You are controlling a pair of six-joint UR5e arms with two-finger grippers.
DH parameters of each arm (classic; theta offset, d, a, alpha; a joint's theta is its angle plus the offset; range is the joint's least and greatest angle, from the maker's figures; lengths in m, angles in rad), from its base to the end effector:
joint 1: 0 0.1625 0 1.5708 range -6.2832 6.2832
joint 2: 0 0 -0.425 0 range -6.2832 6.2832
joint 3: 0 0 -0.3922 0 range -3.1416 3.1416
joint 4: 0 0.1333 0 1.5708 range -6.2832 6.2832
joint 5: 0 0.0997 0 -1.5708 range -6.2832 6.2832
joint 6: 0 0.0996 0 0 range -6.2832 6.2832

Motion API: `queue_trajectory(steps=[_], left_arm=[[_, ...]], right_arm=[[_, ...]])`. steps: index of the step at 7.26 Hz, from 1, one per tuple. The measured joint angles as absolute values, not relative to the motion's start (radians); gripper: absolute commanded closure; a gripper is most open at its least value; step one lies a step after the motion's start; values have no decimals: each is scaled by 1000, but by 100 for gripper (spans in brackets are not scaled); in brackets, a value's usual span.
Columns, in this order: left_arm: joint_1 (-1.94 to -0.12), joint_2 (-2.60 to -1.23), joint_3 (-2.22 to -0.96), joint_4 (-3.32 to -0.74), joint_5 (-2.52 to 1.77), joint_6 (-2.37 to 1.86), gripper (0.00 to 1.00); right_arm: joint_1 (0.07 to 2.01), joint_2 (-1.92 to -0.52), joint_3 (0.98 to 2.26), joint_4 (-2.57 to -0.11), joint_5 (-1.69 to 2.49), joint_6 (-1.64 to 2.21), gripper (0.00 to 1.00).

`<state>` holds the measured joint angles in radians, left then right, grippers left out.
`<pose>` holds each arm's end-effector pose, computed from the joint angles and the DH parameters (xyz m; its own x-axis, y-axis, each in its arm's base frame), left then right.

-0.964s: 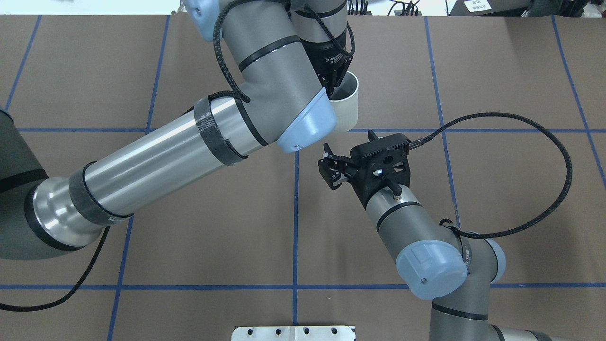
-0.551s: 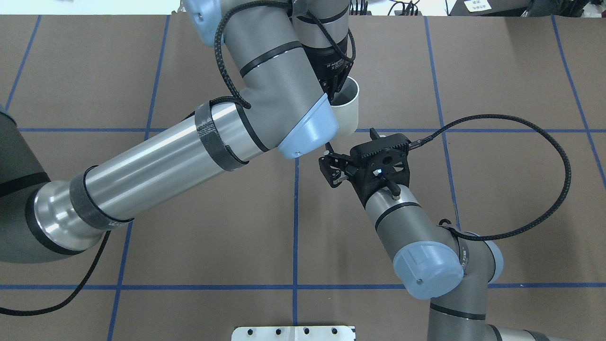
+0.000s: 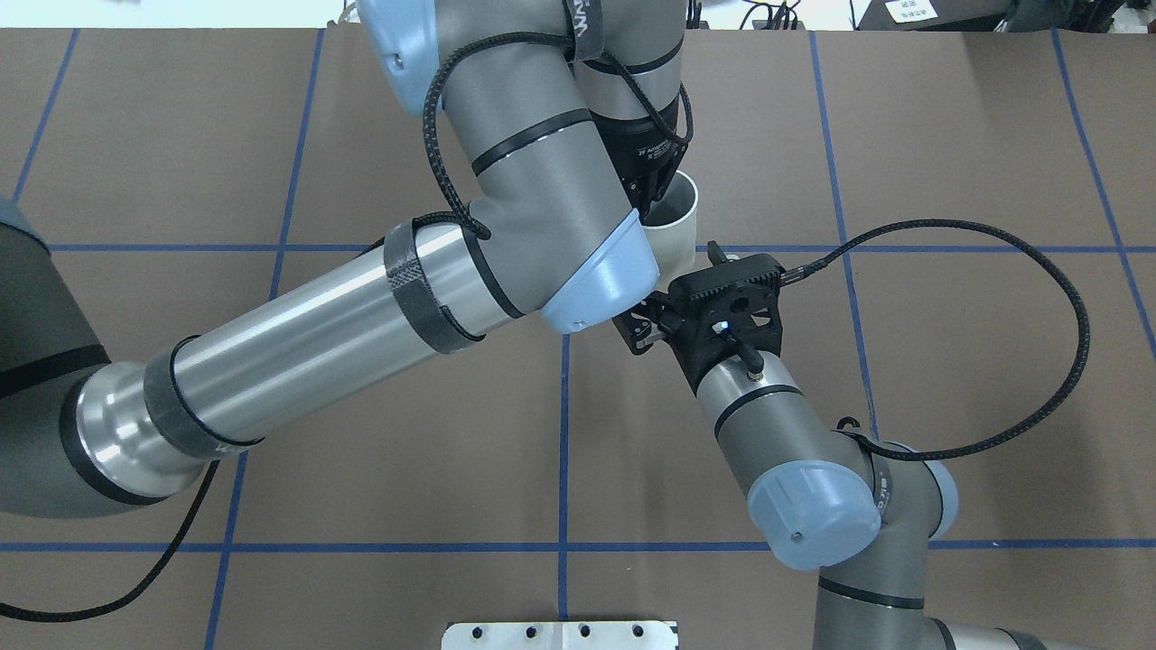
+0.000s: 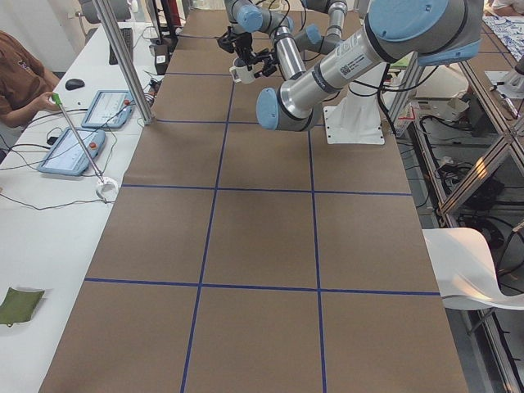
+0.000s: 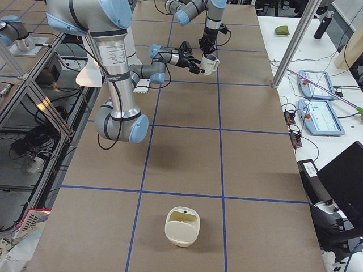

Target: Left arm hands cup to right arm to dump lemon

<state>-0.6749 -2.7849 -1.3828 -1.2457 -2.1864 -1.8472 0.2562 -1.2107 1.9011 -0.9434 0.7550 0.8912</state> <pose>0.5227 -0.5154 -0.0267 0.5142 -0.6968 -0.5001 0.3738 0.7068 -0.6005 -0.4733 -0.3368 0.2310 0.7262 -0.2550 0.6385 -0.5134 0.4165 0.7503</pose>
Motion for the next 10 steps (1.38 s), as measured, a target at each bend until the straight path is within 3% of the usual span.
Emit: queue_trajectory(steps=[4, 6, 8, 9, 10], left_arm=[[-650, -2781, -1407, -1234, -2186, -1851, 100], [-645, -2780, -1411, -1230, -2186, -1851, 100], [-644, -2780, -1411, -1229, -2186, -1852, 100], [-643, -2780, -1411, -1230, -2186, -1851, 29], [-643, -2780, -1411, -1231, -2187, -1851, 0]], right_arm=[[256, -1201, 1883, -942, 755, 891, 2], [256, -1201, 1882, -942, 754, 891, 7], [257, -1201, 1879, -942, 753, 891, 35], [257, -1201, 1878, -942, 753, 891, 51], [257, -1202, 1877, -942, 754, 890, 55]])
